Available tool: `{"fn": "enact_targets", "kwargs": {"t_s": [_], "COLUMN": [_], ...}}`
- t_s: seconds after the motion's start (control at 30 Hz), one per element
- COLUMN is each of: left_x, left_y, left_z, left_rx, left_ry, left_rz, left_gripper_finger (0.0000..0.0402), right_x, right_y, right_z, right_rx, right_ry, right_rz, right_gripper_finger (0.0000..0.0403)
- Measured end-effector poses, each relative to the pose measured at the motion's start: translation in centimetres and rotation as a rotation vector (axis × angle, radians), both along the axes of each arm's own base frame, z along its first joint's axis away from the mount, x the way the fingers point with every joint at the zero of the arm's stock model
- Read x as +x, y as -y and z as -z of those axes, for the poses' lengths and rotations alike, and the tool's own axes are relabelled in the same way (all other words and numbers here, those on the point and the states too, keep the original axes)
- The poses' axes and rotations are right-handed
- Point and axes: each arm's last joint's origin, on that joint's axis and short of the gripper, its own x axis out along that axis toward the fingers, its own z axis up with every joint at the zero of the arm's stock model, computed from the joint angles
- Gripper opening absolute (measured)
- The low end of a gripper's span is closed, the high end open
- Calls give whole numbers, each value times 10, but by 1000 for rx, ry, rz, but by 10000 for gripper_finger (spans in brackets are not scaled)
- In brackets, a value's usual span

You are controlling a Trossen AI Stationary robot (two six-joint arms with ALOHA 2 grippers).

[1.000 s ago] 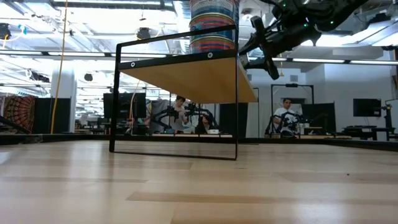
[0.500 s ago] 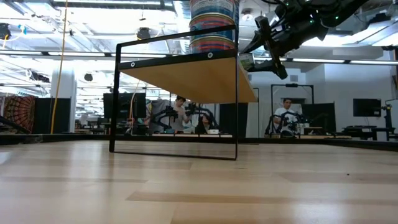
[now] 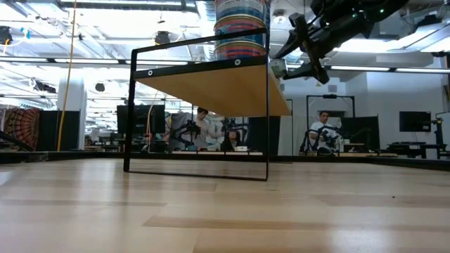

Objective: Stack canned seafood by type on shelf
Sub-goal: Stack the green white tuna can on top of the green white tuna can on the shelf

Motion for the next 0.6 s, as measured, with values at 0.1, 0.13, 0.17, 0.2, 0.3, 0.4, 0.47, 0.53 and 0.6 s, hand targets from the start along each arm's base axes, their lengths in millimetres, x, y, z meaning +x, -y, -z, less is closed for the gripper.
{"fn": "enact_targets", "kwargs": {"t_s": [0.1,0.13,0.17,0.2,0.3,0.4,0.47,0.53,0.6], "left_x": [0,0,0,0,0,1,3,4,4], "left_y": [-1,-1,-1,-1,-1,-1,-2,-3,-4], "left_z": [-1,-1,-1,-1,-1,-1,-1,-1,-1], "left_rx": [-11,-12,-14,-17,-23,-24,-26,-27,-28], "left_ry": [5,5,3,1,-1,1,2,3,4], "left_rz": [-4,-5,-2,3,9,6,1,-3,-5], "left_gripper_finger": [261,261,261,261,261,261,261,261,261], "right_x": [0,1,1,0,0,0,0,1,2], "right_y": [-2,-2,-2,-2,-2,-1,-1,-1,-1], "right_z": [2,1,1,1,1,1,1,0,-2], "right_rx": [7,4,3,4,-2,-8,-16,-24,-32], "right_ry": [-20,-17,-16,-18,-15,-17,-16,-5,11], "right_rz": [1,1,3,3,5,3,2,2,2], "right_gripper_finger": [292,292,292,292,292,292,292,292,292]}}
